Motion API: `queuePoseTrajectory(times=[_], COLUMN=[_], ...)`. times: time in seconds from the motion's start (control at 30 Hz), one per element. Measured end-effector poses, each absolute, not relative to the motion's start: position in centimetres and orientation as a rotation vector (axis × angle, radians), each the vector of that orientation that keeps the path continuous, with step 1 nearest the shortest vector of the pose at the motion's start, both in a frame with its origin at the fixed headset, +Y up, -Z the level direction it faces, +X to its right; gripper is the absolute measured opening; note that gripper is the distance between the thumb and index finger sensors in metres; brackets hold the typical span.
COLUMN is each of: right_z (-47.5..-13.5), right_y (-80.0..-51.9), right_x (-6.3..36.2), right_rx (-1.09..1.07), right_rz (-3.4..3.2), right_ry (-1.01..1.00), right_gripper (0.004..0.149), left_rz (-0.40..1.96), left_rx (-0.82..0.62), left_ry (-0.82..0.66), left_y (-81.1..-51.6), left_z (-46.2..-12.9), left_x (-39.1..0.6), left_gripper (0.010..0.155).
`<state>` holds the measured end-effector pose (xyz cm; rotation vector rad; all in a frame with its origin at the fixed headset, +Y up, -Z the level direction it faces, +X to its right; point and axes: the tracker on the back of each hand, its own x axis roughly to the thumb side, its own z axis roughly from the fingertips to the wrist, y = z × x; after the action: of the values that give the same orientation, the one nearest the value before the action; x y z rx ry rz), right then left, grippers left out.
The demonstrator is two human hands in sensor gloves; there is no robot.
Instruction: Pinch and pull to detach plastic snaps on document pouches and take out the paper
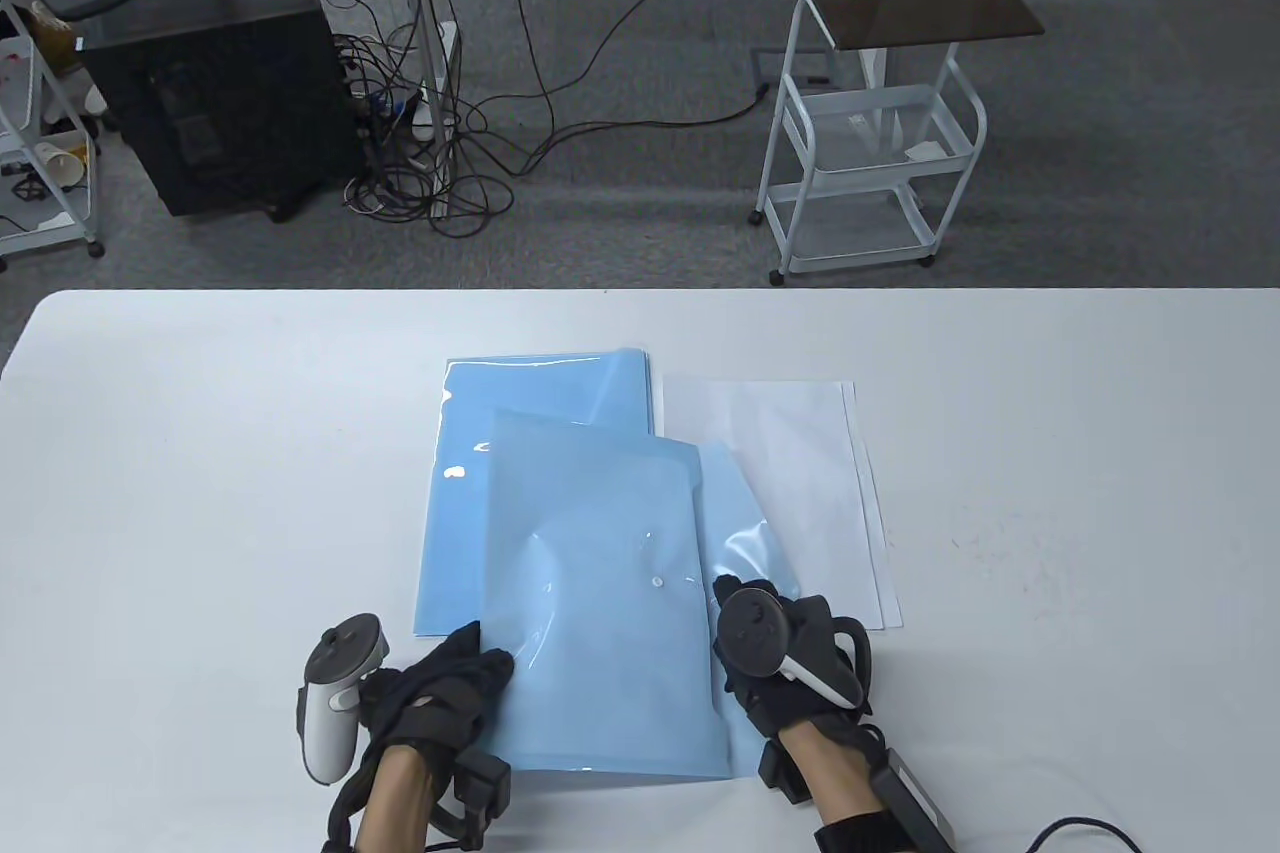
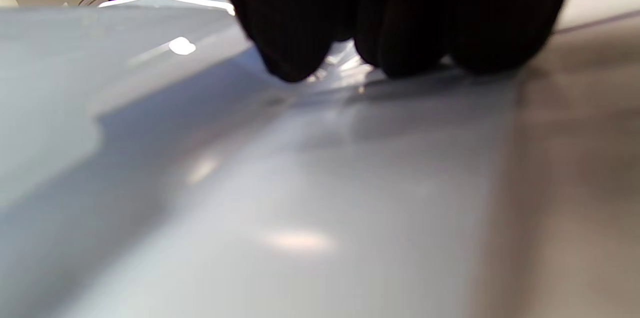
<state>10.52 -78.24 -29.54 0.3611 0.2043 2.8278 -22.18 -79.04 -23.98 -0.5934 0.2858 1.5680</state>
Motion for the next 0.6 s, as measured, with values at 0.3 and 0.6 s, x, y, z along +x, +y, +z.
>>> queuePoseTrajectory(times=[0.3, 0.6], right_z=[-29.9, -29.6], right_y=[-78.2, -78.5], right_x=[13.6, 13.9], right_rx=[0.262, 0.256], right_rz=[2.086, 1.521], right_ry=[0.426, 0.505], right_gripper=[0.057, 0.061], left_rz=[1.483, 1.447], left_rx=[-0.575, -0.567], left_ry=[0.319, 0.302], left_y=[-79.4, -79.3], left_z=[-23.9, -24.0], left_x=[-23.0, -22.7], left_gripper=[0.049, 0.050])
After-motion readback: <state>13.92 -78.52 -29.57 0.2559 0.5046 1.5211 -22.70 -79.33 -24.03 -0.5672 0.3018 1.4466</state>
